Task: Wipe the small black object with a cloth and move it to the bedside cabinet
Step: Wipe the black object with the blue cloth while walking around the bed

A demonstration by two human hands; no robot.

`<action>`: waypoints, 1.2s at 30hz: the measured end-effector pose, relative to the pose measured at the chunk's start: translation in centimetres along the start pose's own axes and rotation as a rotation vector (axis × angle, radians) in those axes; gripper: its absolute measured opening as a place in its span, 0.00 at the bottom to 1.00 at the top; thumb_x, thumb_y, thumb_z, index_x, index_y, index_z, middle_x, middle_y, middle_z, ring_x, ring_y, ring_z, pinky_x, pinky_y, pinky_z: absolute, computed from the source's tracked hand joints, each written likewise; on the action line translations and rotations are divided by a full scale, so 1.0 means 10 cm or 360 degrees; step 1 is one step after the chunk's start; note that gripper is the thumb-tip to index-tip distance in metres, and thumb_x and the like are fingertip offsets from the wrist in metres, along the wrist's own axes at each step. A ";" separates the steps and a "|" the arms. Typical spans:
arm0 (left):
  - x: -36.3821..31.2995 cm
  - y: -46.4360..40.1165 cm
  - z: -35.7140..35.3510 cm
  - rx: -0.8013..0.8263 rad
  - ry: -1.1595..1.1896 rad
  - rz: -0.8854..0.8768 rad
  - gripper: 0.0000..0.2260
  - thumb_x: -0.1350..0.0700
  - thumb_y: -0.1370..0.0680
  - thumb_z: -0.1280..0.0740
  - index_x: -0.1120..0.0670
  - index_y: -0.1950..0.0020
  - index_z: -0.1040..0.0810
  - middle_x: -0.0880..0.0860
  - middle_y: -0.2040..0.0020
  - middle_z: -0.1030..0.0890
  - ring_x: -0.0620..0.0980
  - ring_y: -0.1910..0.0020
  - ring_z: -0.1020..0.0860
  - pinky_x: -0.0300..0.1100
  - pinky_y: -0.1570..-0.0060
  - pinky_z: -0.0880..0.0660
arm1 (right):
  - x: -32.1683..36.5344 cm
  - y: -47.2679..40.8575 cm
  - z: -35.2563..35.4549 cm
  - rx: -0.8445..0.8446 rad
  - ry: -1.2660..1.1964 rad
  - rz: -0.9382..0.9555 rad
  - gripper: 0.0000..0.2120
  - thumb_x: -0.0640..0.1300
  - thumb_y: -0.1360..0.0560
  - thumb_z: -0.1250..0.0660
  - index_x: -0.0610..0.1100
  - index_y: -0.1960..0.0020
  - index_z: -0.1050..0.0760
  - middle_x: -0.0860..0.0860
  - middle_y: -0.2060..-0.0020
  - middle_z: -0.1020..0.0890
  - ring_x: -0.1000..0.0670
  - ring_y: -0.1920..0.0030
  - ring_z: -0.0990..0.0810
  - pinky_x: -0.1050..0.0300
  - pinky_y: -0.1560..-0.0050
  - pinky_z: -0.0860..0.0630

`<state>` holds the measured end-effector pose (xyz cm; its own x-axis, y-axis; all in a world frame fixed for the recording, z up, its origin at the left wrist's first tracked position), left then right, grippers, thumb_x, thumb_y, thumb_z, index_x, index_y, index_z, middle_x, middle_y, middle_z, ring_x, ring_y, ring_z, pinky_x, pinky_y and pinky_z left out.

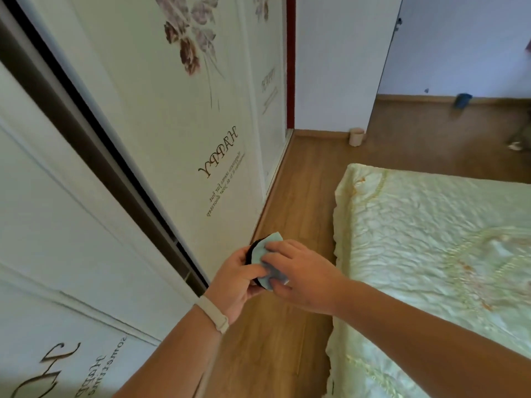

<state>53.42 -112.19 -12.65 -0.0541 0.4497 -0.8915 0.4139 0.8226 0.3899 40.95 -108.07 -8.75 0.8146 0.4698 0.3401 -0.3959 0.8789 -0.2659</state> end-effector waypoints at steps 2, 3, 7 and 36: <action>-0.05 -0.22 -0.10 0.0072 -0.0007 0.0029 0.17 0.67 0.28 0.30 0.55 0.40 0.20 0.57 0.53 0.14 0.56 0.55 0.15 0.44 0.62 0.20 | -0.17 -0.03 0.07 -0.0029 -0.0003 -0.0065 0.17 0.51 0.23 0.37 0.50 0.35 0.30 0.52 0.34 0.28 0.49 0.35 0.31 0.55 0.34 0.33; -0.08 -0.33 -0.13 0.0108 -0.0006 0.0035 0.17 0.67 0.28 0.30 0.55 0.41 0.20 0.57 0.53 0.14 0.55 0.55 0.15 0.44 0.62 0.20 | -0.26 -0.05 0.09 -0.0045 0.0005 -0.0092 0.18 0.52 0.23 0.38 0.50 0.34 0.30 0.52 0.34 0.27 0.50 0.35 0.31 0.56 0.35 0.33; -0.14 -0.78 -0.18 0.0221 0.0051 0.0084 0.16 0.66 0.27 0.29 0.55 0.41 0.19 0.60 0.49 0.15 0.58 0.51 0.15 0.45 0.59 0.19 | -0.57 -0.23 0.09 -0.0094 0.0036 -0.0217 0.18 0.51 0.23 0.38 0.50 0.35 0.31 0.51 0.35 0.27 0.49 0.35 0.31 0.56 0.36 0.32; -1.38 -3.79 -0.41 0.0761 -0.0040 0.0157 0.25 0.67 0.33 0.29 0.57 0.36 0.24 0.62 0.45 0.17 0.60 0.48 0.17 0.47 0.56 0.19 | -2.89 -2.11 0.28 -0.0189 0.0094 -0.0595 0.18 0.53 0.23 0.37 0.50 0.34 0.31 0.53 0.34 0.29 0.52 0.35 0.32 0.64 0.39 0.36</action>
<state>34.78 -148.21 -14.17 0.0259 0.5039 -0.8633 0.7874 0.5218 0.3282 24.60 -139.92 -10.44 0.9178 0.1106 0.3814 -0.0185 0.9713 -0.2370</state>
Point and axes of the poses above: each hand's wrist, its own y-axis away from the middle knuckle, its own z-axis out of the back of the hand, x = y × z, the point moved 6 cm from there along -y, towards the middle knuckle
